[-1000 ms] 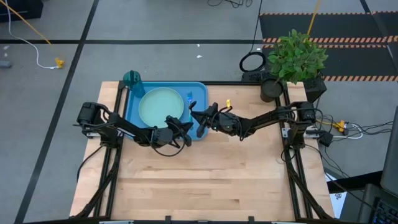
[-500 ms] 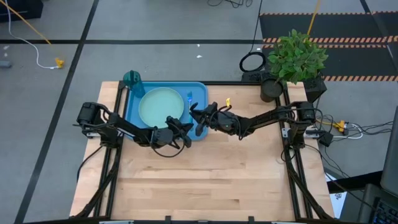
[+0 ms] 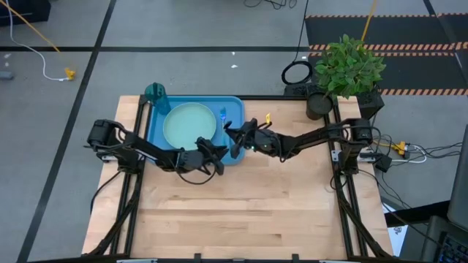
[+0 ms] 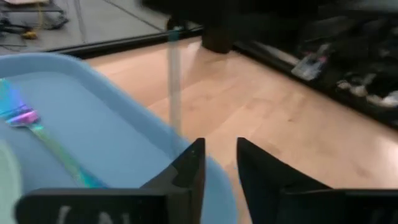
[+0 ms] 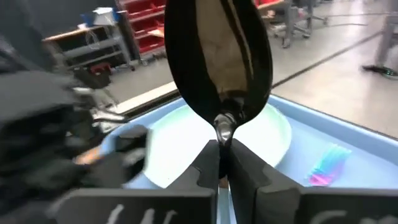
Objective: Pick and place plate/cup/fork/spoon on tray
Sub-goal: Put the spoon on the blue tray
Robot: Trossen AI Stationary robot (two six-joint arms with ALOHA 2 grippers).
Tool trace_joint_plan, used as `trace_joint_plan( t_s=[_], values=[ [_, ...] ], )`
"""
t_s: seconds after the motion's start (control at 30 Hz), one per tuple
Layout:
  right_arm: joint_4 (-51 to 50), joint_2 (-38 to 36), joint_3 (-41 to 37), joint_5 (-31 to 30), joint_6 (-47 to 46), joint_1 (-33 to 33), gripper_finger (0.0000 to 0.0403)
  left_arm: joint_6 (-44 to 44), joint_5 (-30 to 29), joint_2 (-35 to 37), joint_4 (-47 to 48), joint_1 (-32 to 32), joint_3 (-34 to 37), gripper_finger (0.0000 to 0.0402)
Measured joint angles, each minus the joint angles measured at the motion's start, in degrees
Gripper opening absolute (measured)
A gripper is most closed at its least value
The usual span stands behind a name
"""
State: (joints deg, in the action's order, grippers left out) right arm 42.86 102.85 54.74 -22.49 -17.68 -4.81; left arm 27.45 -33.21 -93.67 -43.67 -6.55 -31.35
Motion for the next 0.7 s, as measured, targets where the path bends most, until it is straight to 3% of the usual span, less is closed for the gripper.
trace_joint_plan(
  t_s=[0.23, 0.37, 0.6, 0.7],
  values=[
    [-7.7, -1.0, 0.0, 0.6, -7.8, -3.0, 0.0004, 0.4, 1.5, 12.5, 14.5, -0.8, 0.0, 0.0141],
    [-10.2, -1.0, 1.2, 5.9, -15.3, -6.1, 0.0004, -1.3, 1.6, 21.7, 19.7, -1.9, 0.0, 0.0144],
    [-36.0, -0.9, 13.4, 6.3, -20.2, -11.8, 0.0003, -5.8, 1.7, 35.4, 25.7, -6.1, 0.0, 0.0145],
    [-40.6, -0.2, 15.8, 6.8, -25.7, -13.4, 0.0003, -6.5, 1.7, 39.2, 28.4, -7.9, 0.0, 0.0145]
  ],
)
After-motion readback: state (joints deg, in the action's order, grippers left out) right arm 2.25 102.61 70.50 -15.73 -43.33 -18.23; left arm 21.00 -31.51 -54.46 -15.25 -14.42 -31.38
